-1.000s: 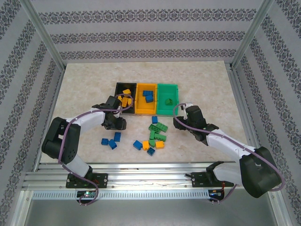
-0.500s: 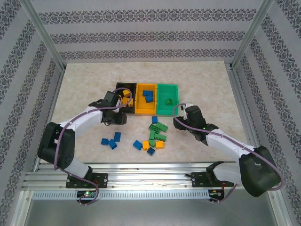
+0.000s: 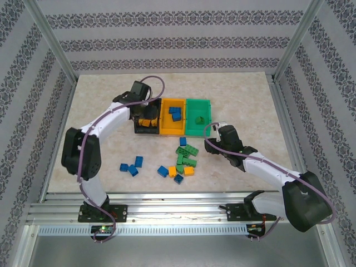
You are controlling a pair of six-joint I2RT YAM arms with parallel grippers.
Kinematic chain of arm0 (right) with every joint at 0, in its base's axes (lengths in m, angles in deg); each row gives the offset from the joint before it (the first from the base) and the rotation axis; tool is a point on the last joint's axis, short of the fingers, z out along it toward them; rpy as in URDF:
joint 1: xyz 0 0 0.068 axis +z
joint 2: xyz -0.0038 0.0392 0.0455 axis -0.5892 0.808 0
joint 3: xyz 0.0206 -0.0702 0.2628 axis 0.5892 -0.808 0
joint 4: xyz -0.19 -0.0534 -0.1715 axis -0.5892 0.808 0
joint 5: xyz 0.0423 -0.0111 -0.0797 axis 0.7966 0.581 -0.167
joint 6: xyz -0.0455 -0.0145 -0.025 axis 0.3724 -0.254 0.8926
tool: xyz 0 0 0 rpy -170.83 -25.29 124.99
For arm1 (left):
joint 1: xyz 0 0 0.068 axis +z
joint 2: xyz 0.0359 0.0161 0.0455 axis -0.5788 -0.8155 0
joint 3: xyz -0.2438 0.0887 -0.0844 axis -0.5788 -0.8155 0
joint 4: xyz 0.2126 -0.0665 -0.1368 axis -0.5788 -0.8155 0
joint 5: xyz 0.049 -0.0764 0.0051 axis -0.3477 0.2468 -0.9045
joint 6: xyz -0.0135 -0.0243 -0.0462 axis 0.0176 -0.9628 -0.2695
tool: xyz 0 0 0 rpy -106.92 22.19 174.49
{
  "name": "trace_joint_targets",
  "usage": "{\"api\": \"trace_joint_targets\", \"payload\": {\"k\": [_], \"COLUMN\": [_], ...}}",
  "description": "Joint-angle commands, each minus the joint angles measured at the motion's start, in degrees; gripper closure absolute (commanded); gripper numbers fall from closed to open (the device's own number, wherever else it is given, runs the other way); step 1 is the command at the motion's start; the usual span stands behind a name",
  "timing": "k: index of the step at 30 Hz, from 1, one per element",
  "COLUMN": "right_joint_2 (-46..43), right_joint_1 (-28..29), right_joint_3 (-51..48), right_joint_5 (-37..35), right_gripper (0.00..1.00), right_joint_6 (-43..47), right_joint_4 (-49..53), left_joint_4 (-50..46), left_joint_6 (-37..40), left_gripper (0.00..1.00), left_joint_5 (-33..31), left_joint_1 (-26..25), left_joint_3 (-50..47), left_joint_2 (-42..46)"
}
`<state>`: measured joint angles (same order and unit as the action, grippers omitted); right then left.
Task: Sort the legos into containers by color
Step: Place the lego in the container, then pick up the lego from the bottom-center of the table.
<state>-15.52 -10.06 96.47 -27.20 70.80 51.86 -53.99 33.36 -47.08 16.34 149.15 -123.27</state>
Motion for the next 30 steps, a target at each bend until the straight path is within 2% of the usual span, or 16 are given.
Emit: {"api": "trace_joint_targets", "payload": {"k": [1,3,6,17,18,20,25,30], "right_joint_2": [0.63,0.68,0.84,2.67,3.12,3.32,-0.52,0.54], "right_joint_1": [0.68,0.76,0.76,1.89,2.05,2.71,8.56,16.84], "right_joint_3": [1.46,1.47,1.4,1.62,1.73,2.31,0.76,4.17], "right_joint_5": [-0.92,-0.83,-0.91,-0.59,-0.31,0.83,1.11,2.87], "right_gripper": [0.45,0.45,0.45,0.45,0.45,0.45,0.45,0.45], "right_joint_6": [0.63,0.72,0.72,0.98,0.98,0.49,-4.74,-7.36], "right_joint_4": [-0.4,-0.55,-0.61,-1.95,-1.89,-0.88,0.47,11.0], "left_joint_4": [-3.42,-2.28,0.8,20.44,22.61,26.1,28.71,29.96], "left_joint_6": [1.25,0.29,-1.06,-6.22,-6.91,-7.49,-8.02,-7.84], "left_gripper": [0.39,0.28,0.23,0.22,0.18,0.19,0.2,0.21], "left_joint_5": [-1.45,-0.93,0.17,4.95,4.91,5.3,6.03,8.76], "left_joint_1": [0.52,0.59,0.71,2.14,2.35,2.88,3.7,4.19], "left_joint_3": [3.46,3.3,0.57,-22.04,-24.65,-29.33,-35.45,-37.82], "left_joint_2": [-2.29,-2.28,-0.14,17.31,19.11,22.19,26.49,26.23]}}
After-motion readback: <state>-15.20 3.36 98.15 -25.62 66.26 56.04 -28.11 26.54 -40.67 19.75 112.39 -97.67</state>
